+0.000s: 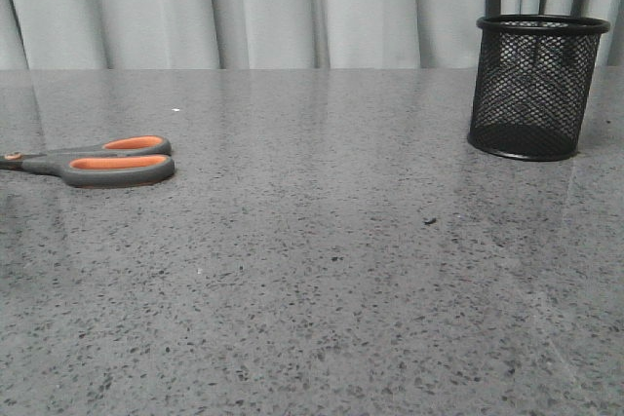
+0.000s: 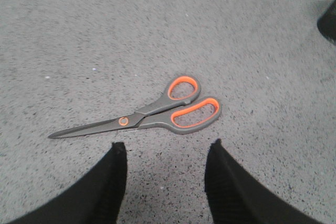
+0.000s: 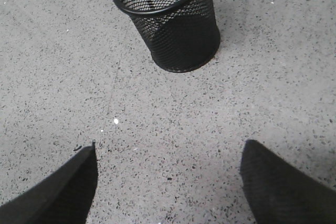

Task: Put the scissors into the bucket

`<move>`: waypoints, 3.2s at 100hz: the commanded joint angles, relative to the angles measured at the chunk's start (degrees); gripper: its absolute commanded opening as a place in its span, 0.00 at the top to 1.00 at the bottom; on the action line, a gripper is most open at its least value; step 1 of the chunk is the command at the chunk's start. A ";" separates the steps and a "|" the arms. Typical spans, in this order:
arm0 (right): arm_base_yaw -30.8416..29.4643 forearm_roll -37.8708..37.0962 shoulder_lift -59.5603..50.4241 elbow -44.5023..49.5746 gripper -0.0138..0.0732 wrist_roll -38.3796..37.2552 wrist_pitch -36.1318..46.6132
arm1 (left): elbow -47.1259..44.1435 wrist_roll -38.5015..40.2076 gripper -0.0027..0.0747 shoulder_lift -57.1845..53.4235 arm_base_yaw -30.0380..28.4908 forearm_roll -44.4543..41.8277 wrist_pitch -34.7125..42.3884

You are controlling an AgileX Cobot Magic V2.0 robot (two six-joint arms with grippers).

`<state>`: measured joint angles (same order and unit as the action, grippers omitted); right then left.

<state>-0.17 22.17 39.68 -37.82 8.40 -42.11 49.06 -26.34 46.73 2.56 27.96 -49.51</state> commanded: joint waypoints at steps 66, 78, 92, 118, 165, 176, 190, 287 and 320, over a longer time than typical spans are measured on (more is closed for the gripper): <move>0.54 0.51 0.23 -1.96 0.25 0.99 3.32 | 24.32 -52.87 0.53 40.51 -0.14 2.20 -14.07; 0.54 0.51 0.23 -1.96 0.25 0.99 3.32 | 26.86 -54.13 0.53 43.39 1.38 -2.67 -15.38; 0.54 0.51 0.23 -1.96 0.25 0.99 3.32 | 27.70 -55.75 0.53 45.41 4.19 -9.15 -16.55; 0.54 0.51 0.23 -1.96 0.25 0.99 3.32 | 27.91 -56.92 0.53 47.76 7.23 -10.02 -12.82; 0.54 0.51 0.23 -1.96 0.25 0.99 3.32 | 27.91 -58.30 0.53 50.61 7.23 -9.34 -16.30; 0.54 0.51 0.23 -1.96 0.25 0.99 3.32 | 27.91 -58.30 0.53 50.84 7.23 -9.34 -15.55; 0.54 0.51 0.23 -1.96 0.25 0.99 3.32 | 27.91 -58.30 0.61 50.84 7.23 -9.09 -15.76; 0.54 29.74 2.91 -8.38 0.25 16.60 1.57 | 45.73 -38.02 0.99 37.31 22.08 -13.11 -22.86; 0.54 46.85 11.28 -17.96 0.25 27.00 -6.34 | 49.71 -28.74 0.99 35.13 33.62 -15.09 -20.17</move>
<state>0.36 61.63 48.73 -52.44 31.40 -47.64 95.74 -58.60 84.18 33.07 12.01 -72.23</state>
